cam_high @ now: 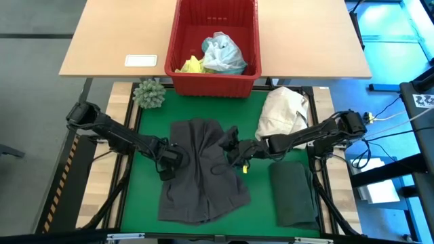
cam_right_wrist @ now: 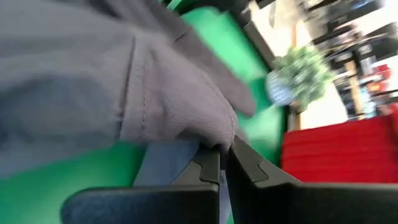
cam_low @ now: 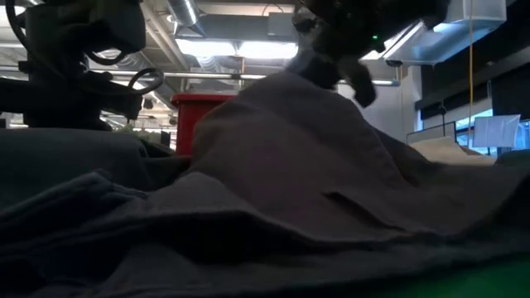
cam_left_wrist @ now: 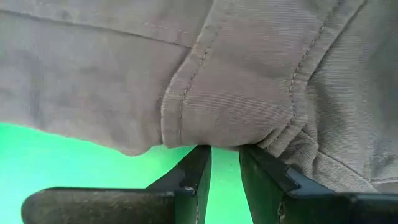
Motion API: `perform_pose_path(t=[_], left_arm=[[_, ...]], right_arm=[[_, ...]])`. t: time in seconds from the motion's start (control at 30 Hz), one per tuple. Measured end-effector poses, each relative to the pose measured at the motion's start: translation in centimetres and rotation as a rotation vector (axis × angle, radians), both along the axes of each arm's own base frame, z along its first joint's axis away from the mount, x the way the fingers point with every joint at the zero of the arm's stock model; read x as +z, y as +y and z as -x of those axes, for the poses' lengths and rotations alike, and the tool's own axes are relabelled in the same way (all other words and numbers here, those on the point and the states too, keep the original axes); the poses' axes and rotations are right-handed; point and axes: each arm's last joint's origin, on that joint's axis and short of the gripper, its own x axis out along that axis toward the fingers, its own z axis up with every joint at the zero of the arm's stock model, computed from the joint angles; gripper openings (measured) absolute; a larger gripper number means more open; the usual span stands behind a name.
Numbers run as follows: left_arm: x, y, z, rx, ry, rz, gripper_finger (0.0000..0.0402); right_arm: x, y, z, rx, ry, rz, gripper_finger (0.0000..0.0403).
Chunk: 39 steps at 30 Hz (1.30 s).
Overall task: Fold Laundry from Bin
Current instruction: Fold the gray short
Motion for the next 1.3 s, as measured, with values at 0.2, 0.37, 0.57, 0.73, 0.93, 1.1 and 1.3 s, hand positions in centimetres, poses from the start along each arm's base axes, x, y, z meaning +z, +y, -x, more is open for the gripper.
perform_pose_path(t=[0.2,0.37,0.57,0.73,0.93,1.1,1.3], left_arm=[[0.0,0.3,-0.1,-0.004,0.006,0.006,0.008],[0.1,0.3,0.0,-0.005,0.01,0.011,0.008],[0.1,0.3,0.0,-0.006,0.012,0.014,0.008],[0.1,0.3,-0.1,-0.006,0.001,0.018,0.008],[0.1,0.3,-0.9,-0.009,-0.065,0.037,0.008],[-0.5,0.4,-1.6,-0.009,-0.066,0.059,0.008],[-0.5,0.3,-2.7,-0.051,-0.025,0.055,0.008]], right_arm=[[0.0,-0.2,1.3,-0.043,0.098,-0.06,0.0001],[-0.5,-0.4,2.3,-0.081,0.18,-0.082,0.0001],[-1.3,-0.9,4.8,-0.13,0.193,-0.135,0.0001],[-1.3,-0.6,7.5,-0.152,0.149,-0.149,0.0001],[-1.0,0.1,10.3,-0.191,0.112,-0.159,0.0001],[-1.1,0.5,12.4,-0.25,0.117,-0.153,0.0001],[0.0,1.1,12.7,-0.219,0.039,-0.144,0.0001]])
